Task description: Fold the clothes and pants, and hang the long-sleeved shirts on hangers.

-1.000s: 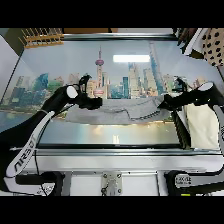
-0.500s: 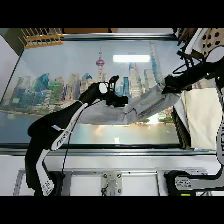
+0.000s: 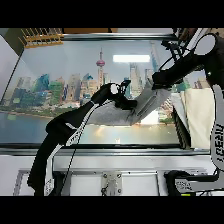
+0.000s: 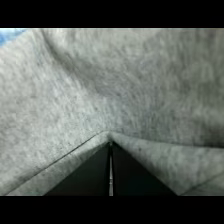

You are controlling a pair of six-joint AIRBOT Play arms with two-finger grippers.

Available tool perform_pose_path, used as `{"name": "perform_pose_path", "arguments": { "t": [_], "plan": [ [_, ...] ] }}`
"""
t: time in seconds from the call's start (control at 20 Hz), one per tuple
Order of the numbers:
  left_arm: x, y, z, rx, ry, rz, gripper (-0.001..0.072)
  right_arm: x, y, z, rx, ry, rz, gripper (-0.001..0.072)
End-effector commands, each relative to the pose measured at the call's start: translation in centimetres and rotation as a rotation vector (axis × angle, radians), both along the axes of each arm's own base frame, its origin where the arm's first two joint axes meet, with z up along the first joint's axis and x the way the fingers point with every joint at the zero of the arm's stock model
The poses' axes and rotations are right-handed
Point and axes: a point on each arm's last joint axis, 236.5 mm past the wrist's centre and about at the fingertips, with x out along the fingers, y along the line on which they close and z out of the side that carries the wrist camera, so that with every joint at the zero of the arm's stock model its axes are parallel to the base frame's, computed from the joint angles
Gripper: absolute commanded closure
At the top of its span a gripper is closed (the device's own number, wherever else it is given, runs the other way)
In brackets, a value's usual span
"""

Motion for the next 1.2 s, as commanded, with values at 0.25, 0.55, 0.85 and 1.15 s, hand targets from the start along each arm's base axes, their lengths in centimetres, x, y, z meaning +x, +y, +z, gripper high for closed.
{"name": "perform_pose_path", "arguments": {
  "t": [0.25,0.55,0.85,1.15],
  "plan": [
    [9.5,13.6,8.2,0.055,-0.151,0.193,0.07,-0.3,7.9,0.9,0.084,-0.057,0.065,0.0687],
    [13.2,27.6,14.8,0.067,-0.199,0.411,0.07,-0.1,18.5,-1.0,0.239,-0.056,0.104,0.0687],
    [13.4,36.2,18.7,0.079,-0.239,0.539,0.07,-1.1,29.1,-8.4,0.325,0.003,0.144,0.0686],
    [13.5,37.9,20.5,0.075,-0.282,0.577,0.07,-1.0,39.9,-10.9,0.61,-0.059,0.074,0.0036]
  ]
}}
